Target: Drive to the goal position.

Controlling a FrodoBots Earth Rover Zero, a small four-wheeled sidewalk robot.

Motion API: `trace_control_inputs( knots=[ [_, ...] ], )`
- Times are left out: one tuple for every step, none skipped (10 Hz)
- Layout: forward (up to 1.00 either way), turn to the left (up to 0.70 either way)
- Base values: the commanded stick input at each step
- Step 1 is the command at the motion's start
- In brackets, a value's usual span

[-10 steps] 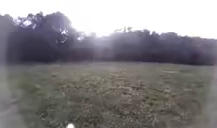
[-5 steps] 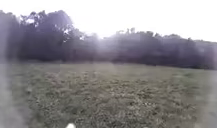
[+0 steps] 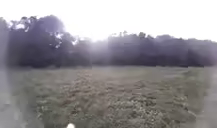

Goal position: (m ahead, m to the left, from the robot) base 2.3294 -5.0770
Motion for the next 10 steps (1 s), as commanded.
trace_control_inputs(
  knots=[
    [0.7, -0.34],
    [0.7, -0.34],
    [0.7, -0.34],
    [0.7, -0.34],
    [0.7, -0.34],
    [0.7, -0.34],
    [0.7, -0.34],
    [0.7, -0.34],
    [0.7, -0.34],
    [0.7, -0.34]
  ],
)
